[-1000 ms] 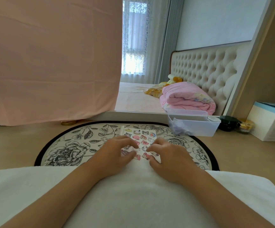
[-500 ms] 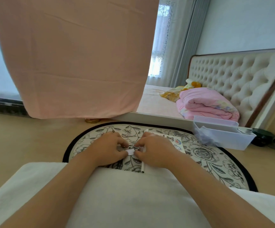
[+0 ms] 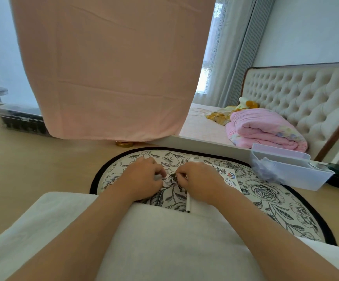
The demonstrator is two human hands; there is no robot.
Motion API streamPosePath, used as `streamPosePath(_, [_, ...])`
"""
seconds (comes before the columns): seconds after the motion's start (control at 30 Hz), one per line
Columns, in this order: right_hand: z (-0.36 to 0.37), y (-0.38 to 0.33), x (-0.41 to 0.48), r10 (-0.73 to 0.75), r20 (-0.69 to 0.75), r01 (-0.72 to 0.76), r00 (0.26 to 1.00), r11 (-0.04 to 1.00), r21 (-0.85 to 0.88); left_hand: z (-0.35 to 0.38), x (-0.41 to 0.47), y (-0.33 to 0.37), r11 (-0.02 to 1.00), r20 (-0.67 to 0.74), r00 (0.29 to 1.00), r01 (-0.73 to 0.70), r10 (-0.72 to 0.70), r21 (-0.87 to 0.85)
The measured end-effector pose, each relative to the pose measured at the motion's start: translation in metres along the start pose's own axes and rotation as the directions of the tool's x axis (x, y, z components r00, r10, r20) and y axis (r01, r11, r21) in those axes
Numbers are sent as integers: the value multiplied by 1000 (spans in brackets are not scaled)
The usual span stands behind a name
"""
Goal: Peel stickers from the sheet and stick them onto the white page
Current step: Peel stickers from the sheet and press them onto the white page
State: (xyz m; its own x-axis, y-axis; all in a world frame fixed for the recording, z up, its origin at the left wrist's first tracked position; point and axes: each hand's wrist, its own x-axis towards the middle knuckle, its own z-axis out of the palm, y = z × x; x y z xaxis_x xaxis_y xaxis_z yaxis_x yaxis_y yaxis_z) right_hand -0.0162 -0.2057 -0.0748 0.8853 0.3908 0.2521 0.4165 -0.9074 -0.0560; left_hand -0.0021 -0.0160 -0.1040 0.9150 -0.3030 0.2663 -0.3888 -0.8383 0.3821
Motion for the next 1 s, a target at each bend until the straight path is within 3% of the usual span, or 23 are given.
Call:
streamPosePath(0.1, [-4,10,-10,174,-13,-158,985,920,359,1,0,9,992,-43,999,-16,11,-125])
streamPosePath(0.2, [-13,20,-22,235,37,-215,971,800,560,2,-3,29,931,-116,993,-34,-9,-362])
streamPosePath(0.37, [-29,33,-48,255,169,-298,952,643,705,8,-9,63,792,-120,992,-53,-25,-608])
streamPosePath(0.5, [-36,40,-67,270,176,-299,947,531,793,17,-10,75,769,-52,995,31,-83,-639])
streamPosePath(0.67, [-41,46,-88,330,175,-292,928,348,891,17,-13,90,708,12,999,40,-45,-705])
streamPosePath(0.73, [-41,47,-96,342,165,-289,925,351,891,17,-15,99,691,-4,999,30,-48,-723])
streamPosePath(0.87, [-42,49,-103,350,134,-284,927,422,861,19,-19,108,748,-94,994,-26,-50,-663])
streamPosePath(1.0, [-43,52,-101,354,86,-241,931,424,873,22,-20,108,767,-89,996,-57,0,-639])
